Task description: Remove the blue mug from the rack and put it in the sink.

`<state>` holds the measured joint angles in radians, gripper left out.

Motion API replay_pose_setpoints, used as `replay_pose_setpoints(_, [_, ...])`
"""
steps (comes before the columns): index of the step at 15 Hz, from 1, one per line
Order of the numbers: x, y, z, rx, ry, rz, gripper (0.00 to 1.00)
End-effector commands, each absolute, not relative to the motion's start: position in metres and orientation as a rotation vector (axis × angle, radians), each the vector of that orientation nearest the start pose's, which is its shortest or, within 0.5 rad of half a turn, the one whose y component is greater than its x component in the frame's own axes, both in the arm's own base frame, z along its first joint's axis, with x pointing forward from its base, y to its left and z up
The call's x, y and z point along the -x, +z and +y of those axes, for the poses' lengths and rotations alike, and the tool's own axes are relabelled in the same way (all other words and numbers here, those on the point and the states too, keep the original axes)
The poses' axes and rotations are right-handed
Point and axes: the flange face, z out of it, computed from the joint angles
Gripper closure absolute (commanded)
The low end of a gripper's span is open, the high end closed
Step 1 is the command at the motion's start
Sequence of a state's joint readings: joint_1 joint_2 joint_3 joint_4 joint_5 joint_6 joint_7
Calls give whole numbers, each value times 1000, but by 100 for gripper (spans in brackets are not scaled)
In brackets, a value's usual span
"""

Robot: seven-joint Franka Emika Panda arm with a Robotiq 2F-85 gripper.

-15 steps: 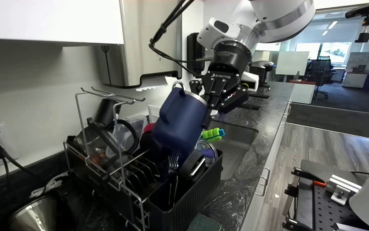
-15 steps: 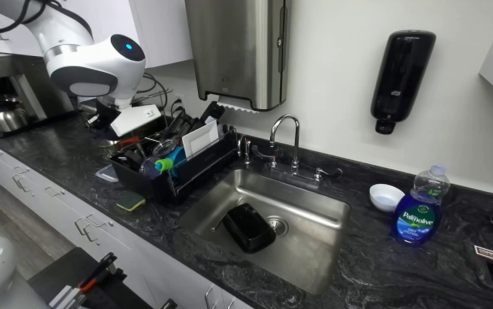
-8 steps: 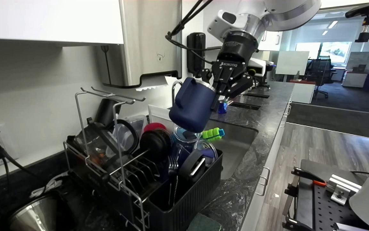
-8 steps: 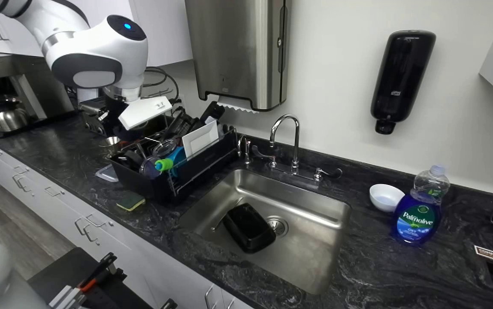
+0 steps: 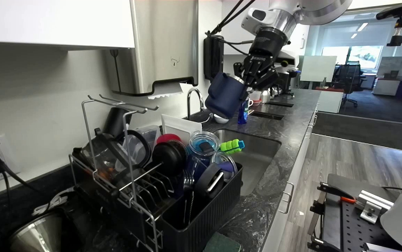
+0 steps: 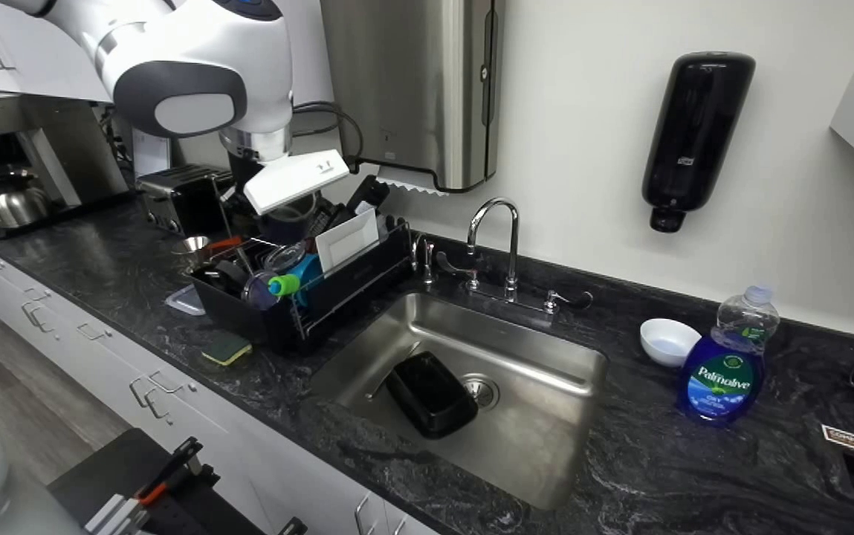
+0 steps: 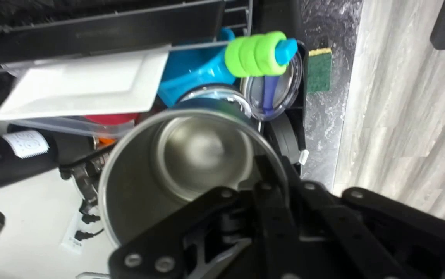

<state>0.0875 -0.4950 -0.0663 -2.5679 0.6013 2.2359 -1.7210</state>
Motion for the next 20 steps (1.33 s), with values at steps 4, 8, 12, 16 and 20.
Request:
replay_pose_setpoints(4, [-416, 442, -63, 2405, -643, -1622, 98])
replay_pose_setpoints(8, [-424, 419, -121, 2557, -619, -1442, 98])
replay_pose_setpoints(12, [-432, 396, -156, 2661, -587, -1298, 98])
replay_pose_setpoints(16, [-431, 385, -163, 2675, -569, -1244, 93])
replay_pose_setpoints(20, [-434, 383, -164, 2687, -560, -1217, 93])
